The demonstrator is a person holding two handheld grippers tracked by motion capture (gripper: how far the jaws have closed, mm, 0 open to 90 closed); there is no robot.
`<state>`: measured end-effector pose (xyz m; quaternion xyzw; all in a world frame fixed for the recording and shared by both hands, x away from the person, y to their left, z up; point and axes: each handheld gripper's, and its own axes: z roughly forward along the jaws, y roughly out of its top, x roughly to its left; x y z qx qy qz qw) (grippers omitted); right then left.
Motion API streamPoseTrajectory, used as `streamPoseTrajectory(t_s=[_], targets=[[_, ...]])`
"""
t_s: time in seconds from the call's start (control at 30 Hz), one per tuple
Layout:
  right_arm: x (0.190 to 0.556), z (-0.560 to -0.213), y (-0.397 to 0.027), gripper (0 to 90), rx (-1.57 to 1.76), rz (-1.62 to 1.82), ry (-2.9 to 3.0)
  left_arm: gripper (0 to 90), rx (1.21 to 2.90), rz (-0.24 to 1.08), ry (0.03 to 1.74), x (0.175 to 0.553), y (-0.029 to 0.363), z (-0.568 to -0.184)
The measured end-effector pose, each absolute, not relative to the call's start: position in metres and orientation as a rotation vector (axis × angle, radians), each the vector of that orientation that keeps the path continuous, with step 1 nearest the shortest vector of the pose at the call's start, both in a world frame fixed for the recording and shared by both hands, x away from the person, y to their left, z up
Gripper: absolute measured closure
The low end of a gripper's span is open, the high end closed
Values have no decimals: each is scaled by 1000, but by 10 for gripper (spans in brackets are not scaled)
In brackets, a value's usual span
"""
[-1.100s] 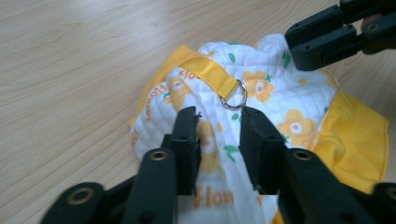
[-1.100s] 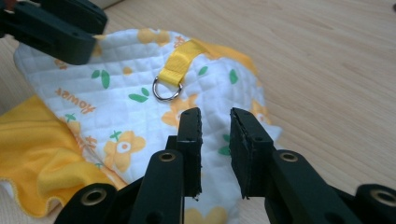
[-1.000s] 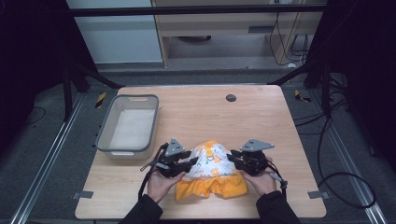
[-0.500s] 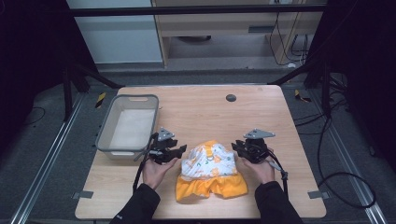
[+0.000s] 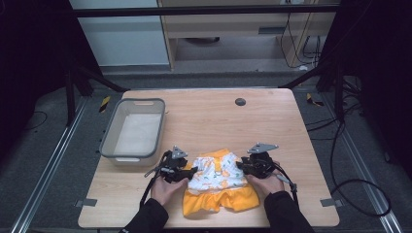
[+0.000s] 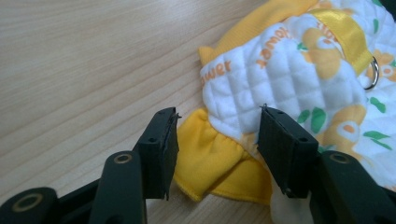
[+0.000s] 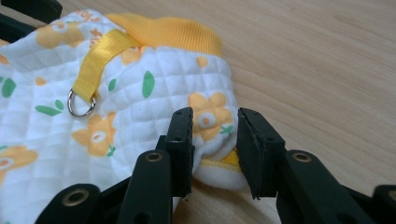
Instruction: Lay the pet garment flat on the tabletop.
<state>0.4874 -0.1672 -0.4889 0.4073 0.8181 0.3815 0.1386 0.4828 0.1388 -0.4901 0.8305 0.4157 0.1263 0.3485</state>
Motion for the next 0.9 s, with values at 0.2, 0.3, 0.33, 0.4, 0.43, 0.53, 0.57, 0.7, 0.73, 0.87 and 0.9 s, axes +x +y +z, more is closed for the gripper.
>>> streamPoseTrajectory(t_s=[0.2, 0.3, 0.33, 0.4, 0.43, 0.53, 0.57, 0.7, 0.73, 0.87, 0.9], targets=[[490, -495, -163, 695, 1170, 1066, 2378, 549, 2139, 343, 1095, 482, 140, -493], [489, -496, -163, 766, 1176, 1051, 2375, 639, 2130, 350, 1114, 483, 141, -493], [489, -496, -163, 794, 1178, 1042, 2373, 683, 2127, 351, 1121, 483, 141, -493], [489, -496, -163, 850, 1187, 1044, 2369, 751, 2121, 341, 1135, 483, 142, -493], [489, -495, -163, 887, 1187, 1054, 2370, 782, 2117, 336, 1140, 484, 142, -493], [487, -493, -161, 895, 1184, 1037, 2371, 823, 2109, 352, 1130, 482, 141, -491], [487, -492, -162, 896, 1172, 1038, 2368, 834, 2101, 363, 1122, 481, 141, -490], [483, -482, -165, 898, 1156, 1091, 2339, 849, 2041, 406, 1082, 474, 142, -474], [481, -478, -167, 898, 1151, 1117, 2326, 850, 2029, 425, 1062, 472, 143, -467], [471, -455, -172, 898, 1075, 1214, 2222, 850, 1963, 491, 992, 463, 144, -438], [469, -448, -173, 897, 1052, 1228, 2188, 850, 1940, 512, 971, 461, 145, -430]])
